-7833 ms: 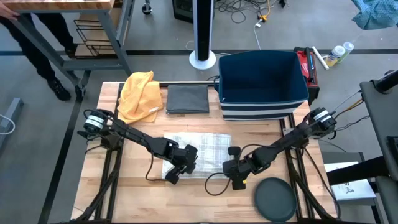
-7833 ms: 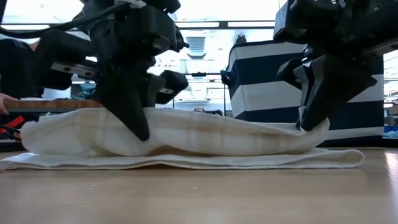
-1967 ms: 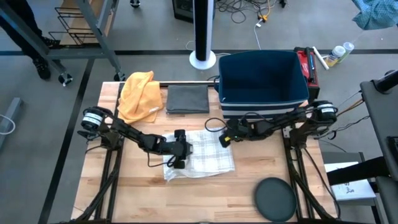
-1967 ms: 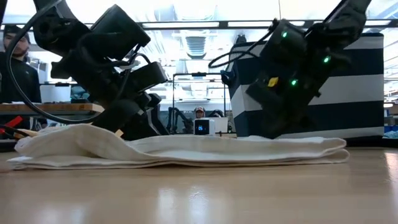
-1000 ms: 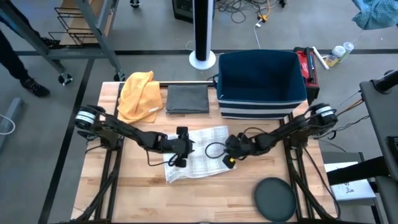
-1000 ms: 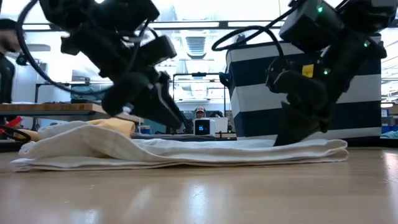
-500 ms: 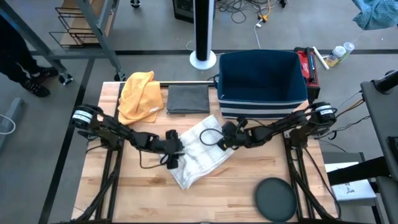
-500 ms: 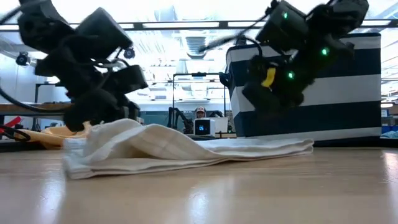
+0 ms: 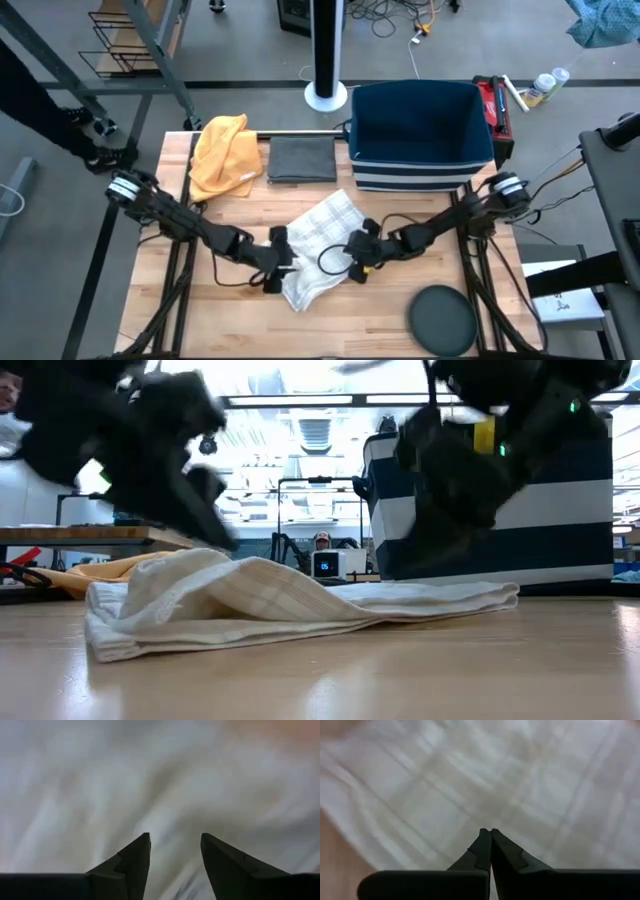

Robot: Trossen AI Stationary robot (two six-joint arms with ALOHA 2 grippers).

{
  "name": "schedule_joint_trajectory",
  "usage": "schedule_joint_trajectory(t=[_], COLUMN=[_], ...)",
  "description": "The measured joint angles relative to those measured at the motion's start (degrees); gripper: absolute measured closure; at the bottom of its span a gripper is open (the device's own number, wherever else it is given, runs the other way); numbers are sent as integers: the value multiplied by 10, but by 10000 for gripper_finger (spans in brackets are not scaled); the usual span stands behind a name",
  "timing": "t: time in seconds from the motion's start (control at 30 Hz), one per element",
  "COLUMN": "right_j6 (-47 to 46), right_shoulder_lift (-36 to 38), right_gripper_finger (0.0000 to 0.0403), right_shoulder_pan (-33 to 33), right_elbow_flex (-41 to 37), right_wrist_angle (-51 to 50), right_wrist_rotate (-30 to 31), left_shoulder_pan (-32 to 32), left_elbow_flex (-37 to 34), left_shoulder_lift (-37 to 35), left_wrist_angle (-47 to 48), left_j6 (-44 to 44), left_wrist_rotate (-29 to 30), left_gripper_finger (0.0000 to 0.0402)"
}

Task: Fold kitchen towel into neat rectangle
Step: Fold the white patterned towel

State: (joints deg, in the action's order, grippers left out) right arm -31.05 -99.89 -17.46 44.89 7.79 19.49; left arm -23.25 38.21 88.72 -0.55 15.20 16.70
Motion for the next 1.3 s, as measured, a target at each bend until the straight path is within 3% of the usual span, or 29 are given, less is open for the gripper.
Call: schedule_joint_trajectory(t=[0.17, 0.3, 0.5, 0.7, 0.8, 0.9, 1.0, 1.07, 1.17, 1.3], right_j6=[-28, -23, 57, 159, 184, 186, 188, 200, 225, 288], right_shoulder_lift=[-30, -35, -27, -20, 0, 22, 35, 40, 36, 18], right_gripper_finger=[403, 403, 403, 403, 403, 403, 403, 403, 403, 394], right_shoulder_pan=[8, 15, 53, 95, 93, 72, 41, 18, -19, -59], right_elbow_flex=[3, 4, 7, 29, 45, 54, 54, 54, 51, 58], right_wrist_angle=[-24, -45, -62, -80, -88, -96, -101, -92, -81, -62], right_wrist_rotate=[2, 5, 23, 31, 31, 12, -19, -27, -36, -36], left_shoulder_pan=[-19, -30, -58, -82, -82, -82, -82, -82, -82, -82], left_elbow_flex=[-16, -32, -39, 0, 34, 65, 67, 50, 4, -58], left_shoulder_lift=[-7, -10, -3, 5, 4, 2, 3, 3, 3, 5], left_wrist_angle=[138, 139, 45, -66, -5, 126, 260, 290, 229, 39], left_j6=[102, 147, 197, 168, 143, 138, 167, 195, 214, 203], left_wrist_rotate=[48, 60, 46, 48, 49, 65, 96, 112, 114, 106], left_gripper_finger=[238, 243, 248, 249, 249, 249, 249, 249, 249, 249])
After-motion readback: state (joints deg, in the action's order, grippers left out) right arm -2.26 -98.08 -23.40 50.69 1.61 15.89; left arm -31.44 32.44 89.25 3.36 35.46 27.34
